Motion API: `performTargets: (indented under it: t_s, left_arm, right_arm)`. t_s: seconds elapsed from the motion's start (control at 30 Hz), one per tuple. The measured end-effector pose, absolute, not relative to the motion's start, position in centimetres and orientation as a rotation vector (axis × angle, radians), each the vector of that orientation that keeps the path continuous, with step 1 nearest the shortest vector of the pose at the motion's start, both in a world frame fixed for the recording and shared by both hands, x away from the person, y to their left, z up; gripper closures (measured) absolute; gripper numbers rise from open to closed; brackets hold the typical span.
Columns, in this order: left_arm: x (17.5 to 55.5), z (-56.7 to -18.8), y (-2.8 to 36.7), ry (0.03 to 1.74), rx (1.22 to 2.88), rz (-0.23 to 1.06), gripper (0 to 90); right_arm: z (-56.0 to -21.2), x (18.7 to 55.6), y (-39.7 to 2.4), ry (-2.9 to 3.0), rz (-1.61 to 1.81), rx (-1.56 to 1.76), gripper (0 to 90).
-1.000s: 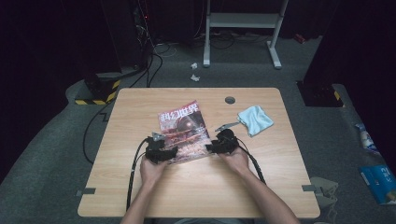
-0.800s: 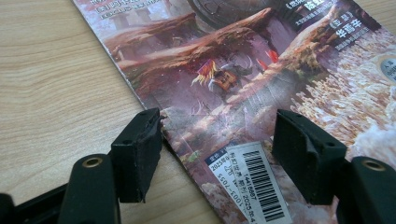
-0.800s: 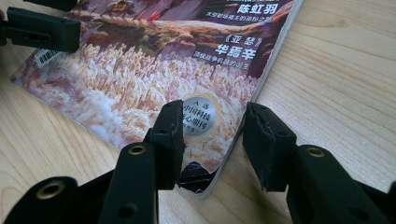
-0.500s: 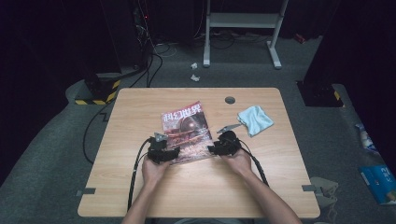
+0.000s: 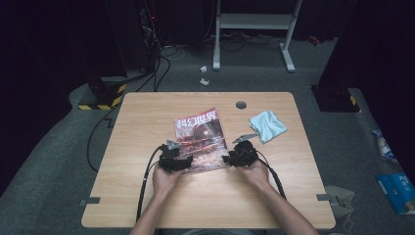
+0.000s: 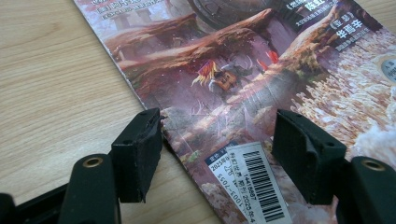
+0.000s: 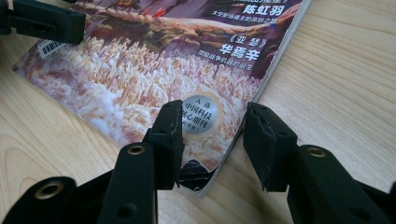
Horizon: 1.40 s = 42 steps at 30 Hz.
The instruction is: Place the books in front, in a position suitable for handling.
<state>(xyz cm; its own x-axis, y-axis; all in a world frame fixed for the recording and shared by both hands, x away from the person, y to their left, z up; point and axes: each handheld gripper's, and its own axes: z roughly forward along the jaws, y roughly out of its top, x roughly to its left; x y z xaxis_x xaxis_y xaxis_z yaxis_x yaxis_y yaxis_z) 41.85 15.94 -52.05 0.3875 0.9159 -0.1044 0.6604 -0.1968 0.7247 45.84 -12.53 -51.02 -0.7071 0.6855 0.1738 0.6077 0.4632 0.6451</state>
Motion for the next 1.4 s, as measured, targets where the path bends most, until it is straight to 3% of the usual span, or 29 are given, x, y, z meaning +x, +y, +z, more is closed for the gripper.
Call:
performTargets:
  t_s: [1.4]
  left_arm:
    - [40.5,-52.0,12.8,1.27,1.997,0.425,33.2]
  right_arm:
    - [-51.1,42.1,-16.1,2.541,1.075,1.183,57.1]
